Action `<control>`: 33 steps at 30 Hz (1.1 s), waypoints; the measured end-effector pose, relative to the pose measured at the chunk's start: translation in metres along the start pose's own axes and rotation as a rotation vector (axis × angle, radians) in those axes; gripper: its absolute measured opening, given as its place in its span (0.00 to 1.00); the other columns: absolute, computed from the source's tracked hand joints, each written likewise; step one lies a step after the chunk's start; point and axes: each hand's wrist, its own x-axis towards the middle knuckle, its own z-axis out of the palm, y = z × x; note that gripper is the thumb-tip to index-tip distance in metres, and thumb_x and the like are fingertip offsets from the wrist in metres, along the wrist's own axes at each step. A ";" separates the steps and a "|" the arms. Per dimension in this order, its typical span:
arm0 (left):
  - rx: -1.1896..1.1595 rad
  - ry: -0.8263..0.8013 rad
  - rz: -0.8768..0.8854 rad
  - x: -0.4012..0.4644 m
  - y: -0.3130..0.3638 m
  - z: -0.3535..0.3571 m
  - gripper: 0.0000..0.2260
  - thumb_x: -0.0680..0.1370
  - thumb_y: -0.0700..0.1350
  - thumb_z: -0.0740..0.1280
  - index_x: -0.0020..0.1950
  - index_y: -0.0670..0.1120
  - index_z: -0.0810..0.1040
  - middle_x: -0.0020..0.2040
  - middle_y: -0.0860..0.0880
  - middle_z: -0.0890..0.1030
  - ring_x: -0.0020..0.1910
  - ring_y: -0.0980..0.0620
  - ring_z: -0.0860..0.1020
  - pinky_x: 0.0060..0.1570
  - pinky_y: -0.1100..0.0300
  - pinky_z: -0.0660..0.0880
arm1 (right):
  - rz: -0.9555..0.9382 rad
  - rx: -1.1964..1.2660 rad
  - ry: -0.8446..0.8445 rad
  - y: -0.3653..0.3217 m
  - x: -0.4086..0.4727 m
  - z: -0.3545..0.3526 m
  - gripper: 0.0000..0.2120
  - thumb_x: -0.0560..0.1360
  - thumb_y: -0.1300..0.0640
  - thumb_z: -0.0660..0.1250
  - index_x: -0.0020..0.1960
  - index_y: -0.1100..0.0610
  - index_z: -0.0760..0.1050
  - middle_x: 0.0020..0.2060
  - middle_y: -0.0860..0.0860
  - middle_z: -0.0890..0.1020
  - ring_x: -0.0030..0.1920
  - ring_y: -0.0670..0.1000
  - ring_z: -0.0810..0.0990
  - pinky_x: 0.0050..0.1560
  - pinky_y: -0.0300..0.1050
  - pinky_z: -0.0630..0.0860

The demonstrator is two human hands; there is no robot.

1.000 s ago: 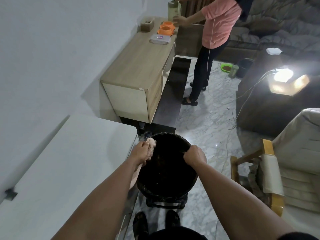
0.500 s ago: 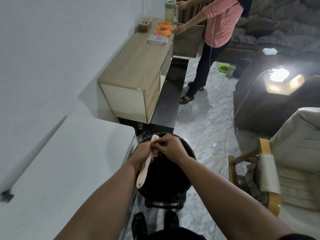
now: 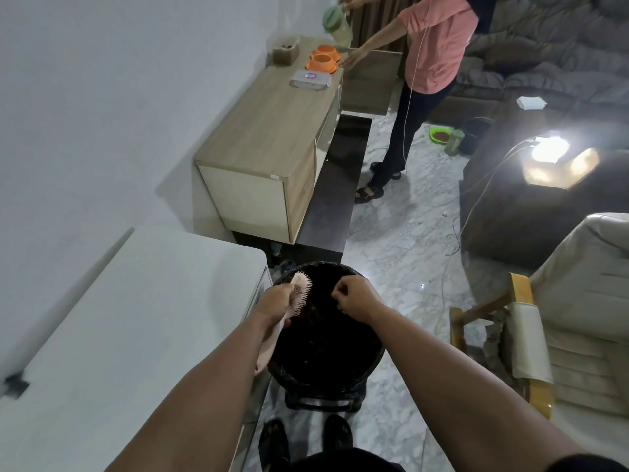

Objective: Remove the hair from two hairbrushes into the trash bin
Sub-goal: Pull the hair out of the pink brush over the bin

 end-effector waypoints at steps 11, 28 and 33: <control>-0.150 -0.076 -0.024 -0.011 0.009 0.004 0.17 0.81 0.52 0.60 0.52 0.41 0.82 0.40 0.43 0.78 0.35 0.49 0.75 0.29 0.58 0.69 | -0.195 0.140 0.091 -0.020 -0.006 0.007 0.14 0.75 0.50 0.75 0.61 0.48 0.85 0.46 0.47 0.83 0.48 0.50 0.82 0.55 0.44 0.78; -0.018 -0.099 -0.052 -0.033 0.028 0.010 0.17 0.84 0.45 0.55 0.43 0.42 0.78 0.34 0.43 0.77 0.27 0.50 0.74 0.27 0.59 0.65 | -0.107 0.399 0.058 -0.019 -0.008 0.011 0.04 0.74 0.58 0.77 0.44 0.59 0.86 0.38 0.53 0.87 0.39 0.50 0.85 0.45 0.45 0.85; 0.036 -0.089 -0.076 -0.023 0.023 0.002 0.18 0.83 0.47 0.55 0.53 0.38 0.81 0.51 0.34 0.84 0.34 0.48 0.76 0.23 0.62 0.68 | 0.112 0.487 -0.015 -0.003 -0.008 -0.001 0.07 0.80 0.63 0.71 0.43 0.60 0.81 0.37 0.55 0.85 0.43 0.54 0.86 0.44 0.48 0.86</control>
